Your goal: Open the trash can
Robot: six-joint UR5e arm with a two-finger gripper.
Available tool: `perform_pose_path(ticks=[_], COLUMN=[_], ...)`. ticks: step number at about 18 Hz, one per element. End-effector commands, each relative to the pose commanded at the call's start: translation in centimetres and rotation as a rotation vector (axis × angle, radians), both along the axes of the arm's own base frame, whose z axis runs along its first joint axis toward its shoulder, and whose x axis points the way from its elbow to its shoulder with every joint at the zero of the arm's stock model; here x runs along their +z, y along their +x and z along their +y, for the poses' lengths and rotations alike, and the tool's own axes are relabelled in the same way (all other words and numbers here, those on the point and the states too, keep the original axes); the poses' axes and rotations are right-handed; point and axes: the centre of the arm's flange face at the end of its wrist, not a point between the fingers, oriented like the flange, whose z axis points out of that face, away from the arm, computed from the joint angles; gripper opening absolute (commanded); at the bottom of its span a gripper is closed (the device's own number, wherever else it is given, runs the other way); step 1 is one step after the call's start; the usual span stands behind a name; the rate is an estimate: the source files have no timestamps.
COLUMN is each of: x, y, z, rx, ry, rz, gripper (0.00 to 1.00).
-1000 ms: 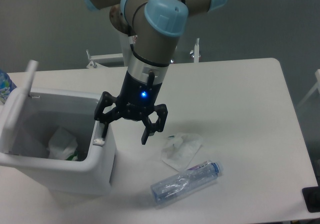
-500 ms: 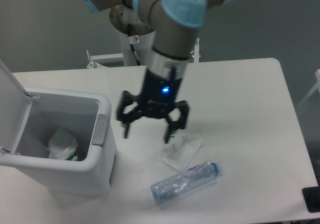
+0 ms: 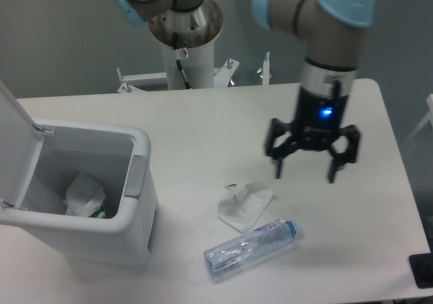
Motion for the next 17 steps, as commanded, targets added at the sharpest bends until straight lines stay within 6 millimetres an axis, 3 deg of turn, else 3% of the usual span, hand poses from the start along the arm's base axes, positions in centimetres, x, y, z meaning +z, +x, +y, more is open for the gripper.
perform_pose_path(ticks=[3,7,17], x=[-2.4,-6.5,-7.0], y=[-2.3,-3.7,-2.9], z=[-0.4,-1.5,-1.6], rx=[-0.078,-0.212,-0.301], ry=[-0.138,-0.349,-0.421], rz=[0.062,0.112,0.099], gripper=[1.00,1.00,1.00])
